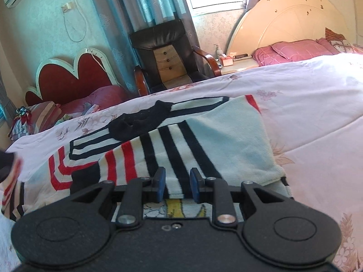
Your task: Fold small clothes
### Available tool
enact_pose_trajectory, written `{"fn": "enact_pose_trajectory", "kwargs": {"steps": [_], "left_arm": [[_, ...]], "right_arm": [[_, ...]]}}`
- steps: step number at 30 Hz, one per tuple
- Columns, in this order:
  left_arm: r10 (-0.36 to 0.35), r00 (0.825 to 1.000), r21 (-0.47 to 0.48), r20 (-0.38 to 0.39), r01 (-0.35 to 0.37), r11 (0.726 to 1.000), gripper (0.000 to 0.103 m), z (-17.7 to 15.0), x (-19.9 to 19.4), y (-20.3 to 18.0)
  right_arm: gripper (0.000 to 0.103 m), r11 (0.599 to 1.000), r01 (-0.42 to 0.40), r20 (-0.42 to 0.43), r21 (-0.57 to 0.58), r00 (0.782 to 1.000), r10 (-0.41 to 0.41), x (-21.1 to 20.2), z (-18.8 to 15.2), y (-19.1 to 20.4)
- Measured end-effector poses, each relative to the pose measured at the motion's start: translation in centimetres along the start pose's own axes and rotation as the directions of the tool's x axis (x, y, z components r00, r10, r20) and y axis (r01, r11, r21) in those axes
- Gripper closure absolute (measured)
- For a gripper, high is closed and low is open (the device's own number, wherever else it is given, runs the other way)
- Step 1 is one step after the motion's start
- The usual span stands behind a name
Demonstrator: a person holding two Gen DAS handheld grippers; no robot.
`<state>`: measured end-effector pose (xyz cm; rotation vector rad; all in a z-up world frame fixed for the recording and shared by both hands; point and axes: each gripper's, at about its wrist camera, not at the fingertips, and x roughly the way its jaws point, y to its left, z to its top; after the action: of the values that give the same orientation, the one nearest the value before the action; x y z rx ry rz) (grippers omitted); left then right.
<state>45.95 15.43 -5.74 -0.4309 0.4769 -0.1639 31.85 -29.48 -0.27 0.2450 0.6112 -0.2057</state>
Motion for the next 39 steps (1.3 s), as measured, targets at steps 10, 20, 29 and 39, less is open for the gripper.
{"fn": "enact_pose_trajectory", "kwargs": {"steps": [10,20,29,39], "left_arm": [[-0.037,0.958,0.207,-0.285,0.1,0.973,0.097,-7.0,10.3,-13.8],[0.026,0.989,0.267,-0.144,0.013,0.964,0.041,-8.3,-1.4,-10.6],[0.29,0.953,0.282,-0.094,-0.253,0.925,0.041,-7.7,-4.7,-0.5],[0.275,0.956,0.283,-0.099,-0.238,0.929,0.068,-6.9,-0.6,1.4]], "right_arm": [[0.069,0.974,-0.005,0.028,0.228,1.0,-0.002,-1.8,0.1,-6.9],[0.055,0.928,-0.233,0.004,0.291,0.97,0.242,1.2,0.4,-5.7],[0.078,0.912,-0.251,-0.106,0.325,0.949,0.299,9.1,0.3,-1.6],[0.097,0.987,-0.118,0.089,0.111,0.99,0.109,3.3,3.0,-3.0]]}}
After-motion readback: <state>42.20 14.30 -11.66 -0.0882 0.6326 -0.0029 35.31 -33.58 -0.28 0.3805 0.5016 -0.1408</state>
